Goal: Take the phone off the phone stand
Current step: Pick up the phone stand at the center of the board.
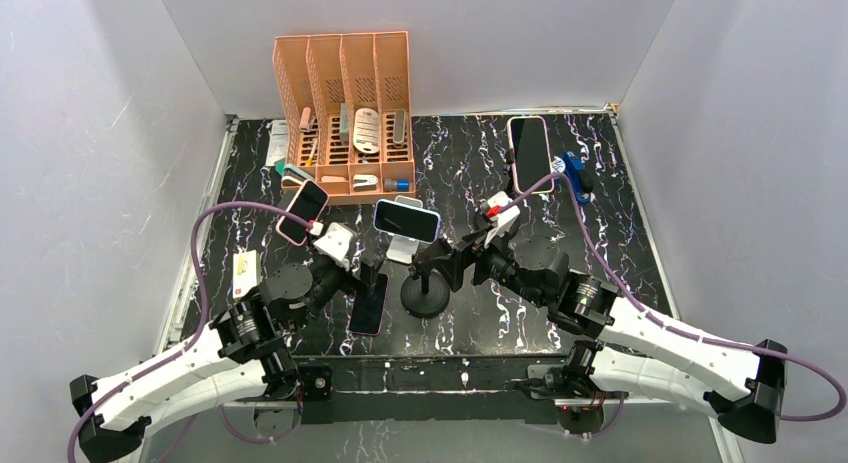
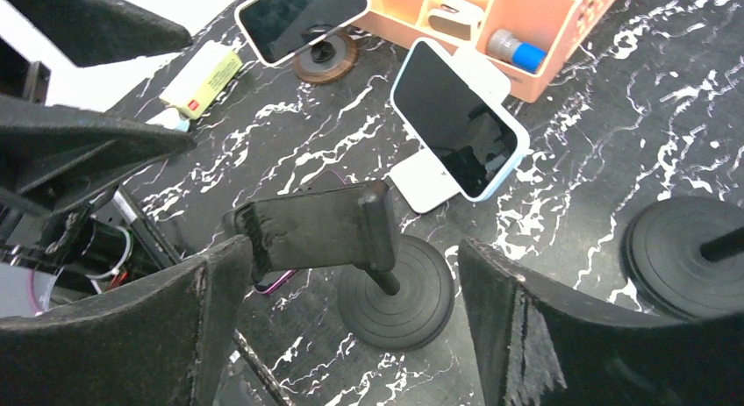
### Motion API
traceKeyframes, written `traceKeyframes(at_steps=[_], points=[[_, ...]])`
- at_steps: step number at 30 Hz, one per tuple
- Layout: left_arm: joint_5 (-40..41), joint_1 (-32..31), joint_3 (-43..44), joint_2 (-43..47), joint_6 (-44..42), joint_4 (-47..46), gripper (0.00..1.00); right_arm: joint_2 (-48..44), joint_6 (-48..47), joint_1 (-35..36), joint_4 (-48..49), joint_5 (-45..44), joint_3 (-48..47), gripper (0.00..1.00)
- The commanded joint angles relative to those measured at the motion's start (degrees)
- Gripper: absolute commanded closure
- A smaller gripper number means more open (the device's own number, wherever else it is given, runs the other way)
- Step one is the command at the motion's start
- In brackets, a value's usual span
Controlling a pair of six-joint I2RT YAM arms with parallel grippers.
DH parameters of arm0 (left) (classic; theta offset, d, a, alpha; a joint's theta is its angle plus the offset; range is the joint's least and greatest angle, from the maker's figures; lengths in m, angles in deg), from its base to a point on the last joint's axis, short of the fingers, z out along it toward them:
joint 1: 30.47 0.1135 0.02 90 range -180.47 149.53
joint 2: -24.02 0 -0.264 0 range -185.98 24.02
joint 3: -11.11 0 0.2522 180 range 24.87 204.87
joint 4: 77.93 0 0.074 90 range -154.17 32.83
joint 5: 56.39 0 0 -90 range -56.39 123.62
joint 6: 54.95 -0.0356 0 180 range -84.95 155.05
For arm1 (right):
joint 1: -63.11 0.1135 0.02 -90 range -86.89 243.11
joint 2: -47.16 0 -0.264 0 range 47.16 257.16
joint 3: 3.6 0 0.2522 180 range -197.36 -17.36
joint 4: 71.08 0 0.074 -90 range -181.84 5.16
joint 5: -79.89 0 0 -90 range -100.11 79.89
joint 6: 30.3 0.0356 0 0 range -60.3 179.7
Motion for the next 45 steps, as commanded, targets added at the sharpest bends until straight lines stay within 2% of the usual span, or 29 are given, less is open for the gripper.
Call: traceKeyframes(at_steps=[1, 4, 8, 14, 20, 26, 36, 45], points=[[1.4, -0.1, 1.2, 1.0, -0.8, -0.9, 0.24, -1.5, -0.7, 0.1, 4.5, 5.0, 1.1, 0.02], [1.4, -0.1, 1.2, 0.7, -0.9, -1.0, 0.24, -1.0, -0.7, 0.1, 4.2, 8.5, 1.2, 0.01], [1.4, -0.1, 1.3, 0.4, -1.0, -0.9, 0.24, -0.9, 0.5, 0.2, 4.1, 7.4, 1.4, 0.01], [2.1, -0.1, 1.2, 0.3, -0.9, -0.9, 0.24, -4.5, 4.3, 0.2, 7.1, -3.7, 5.0, 0.02], [2.5, -0.1, 0.9, 0.0, -0.8, -1.0, 0.24, -4.3, 3.9, 0.2, 10.8, -6.9, 7.3, 0.02], [3.1, -0.1, 0.9, -0.3, -0.6, -0.7, 0.24, -3.7, 2.2, 0.1, 13.5, -9.6, 7.8, 0.10], [2.4, -0.1, 1.1, -0.2, -0.5, -0.7, 0.24, -0.9, 2.1, 0.0, 10.5, -4.7, 4.9, 0.16], [1.7, -0.1, 1.3, 0.0, -0.3, -0.5, 0.25, -0.6, 2.1, -1.4, 13.1, -2.6, 5.5, 0.21]])
